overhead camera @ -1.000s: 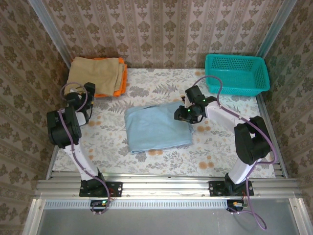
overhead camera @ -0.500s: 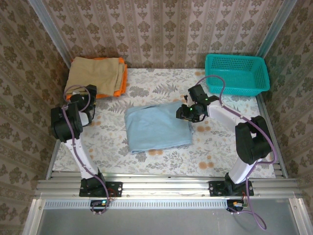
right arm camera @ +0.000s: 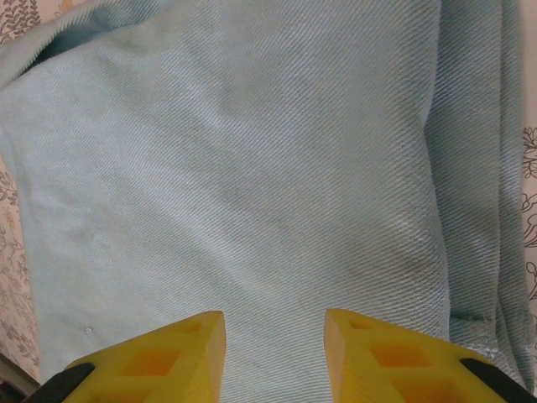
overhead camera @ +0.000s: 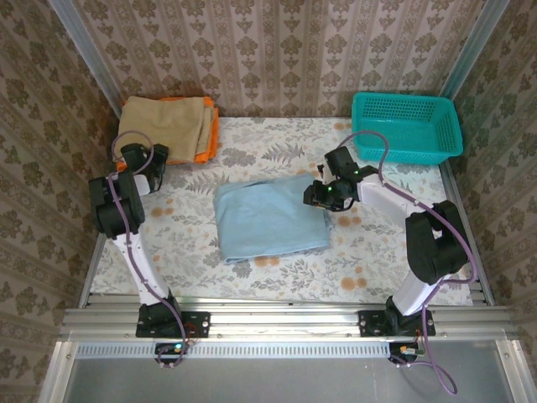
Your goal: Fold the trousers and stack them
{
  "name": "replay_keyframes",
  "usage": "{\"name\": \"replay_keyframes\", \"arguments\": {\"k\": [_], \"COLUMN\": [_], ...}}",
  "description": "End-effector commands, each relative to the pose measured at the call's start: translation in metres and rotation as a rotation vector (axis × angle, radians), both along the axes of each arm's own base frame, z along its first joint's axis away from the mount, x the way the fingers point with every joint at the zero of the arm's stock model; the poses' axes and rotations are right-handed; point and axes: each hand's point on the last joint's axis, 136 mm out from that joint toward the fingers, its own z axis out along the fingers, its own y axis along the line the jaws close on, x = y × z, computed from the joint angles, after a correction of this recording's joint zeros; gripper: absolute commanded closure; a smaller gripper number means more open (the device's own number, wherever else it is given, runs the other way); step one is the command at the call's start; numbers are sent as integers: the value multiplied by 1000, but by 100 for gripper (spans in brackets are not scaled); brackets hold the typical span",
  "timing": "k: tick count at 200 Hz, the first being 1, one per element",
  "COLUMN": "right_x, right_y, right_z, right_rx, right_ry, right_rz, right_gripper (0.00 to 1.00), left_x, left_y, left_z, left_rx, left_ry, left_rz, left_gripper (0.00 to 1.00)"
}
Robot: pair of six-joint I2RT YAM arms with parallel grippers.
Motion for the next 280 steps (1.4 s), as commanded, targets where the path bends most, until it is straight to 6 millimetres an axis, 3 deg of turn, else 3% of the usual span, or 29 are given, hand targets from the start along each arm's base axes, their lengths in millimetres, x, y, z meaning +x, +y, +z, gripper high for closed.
{"name": "replay_keyframes", "arguments": {"k": [1,9,17,42,82,119,172,212,218,227,238,248,266,280], "right_x": [0,0,0,1,0,-3,-8,-14,-14,-14,-14,-13,-6,-1], "right_y": [-3,-3,-3,-6,-10,-16,-24,-33,-34,-37,-41,-46,-50,-58], "right_z": [9,11,12,17,26,28,29,29,29,28,24,20,9,-6], "right_rx": [17,19,19,20,24,28,23,13,7,-9,-47,-86,-132,-184], "right_ry": [-23,-28,-31,-45,-70,-76,-78,-77,-81,-84,-81,-63,-51,-9], "right_rz": [-5,-9,-10,-15,-23,-33,-44,-47,-46,-41,-26,-15,10,13], "right_gripper": [62,62,62,62,62,62,62,60,59,54,49,45,36,33], "left_x": [5,5,2,-14,-66,-111,-193,-216,-217,-218,-217,-216,-220,-229], "left_y": [-7,-6,-5,-5,-21,-52,-106,-132,-132,-134,-138,-142,-149,-150], "left_z": [-10,-9,-10,-13,-32,-51,-73,-67,-67,-65,-57,-45,-21,1], "left_rx": [63,69,76,104,115,65,61,66,71,81,93,112,171,260], "left_ry": [29,30,45,66,157,217,287,270,282,293,291,264,248,246], "left_rz": [-34,-39,-36,-23,2,-3,12,-39,-46,-67,-98,-134,-208,-261], "left_gripper": [75,83,100,100,100,100,100,100,87,57,43,18,1,0]}}
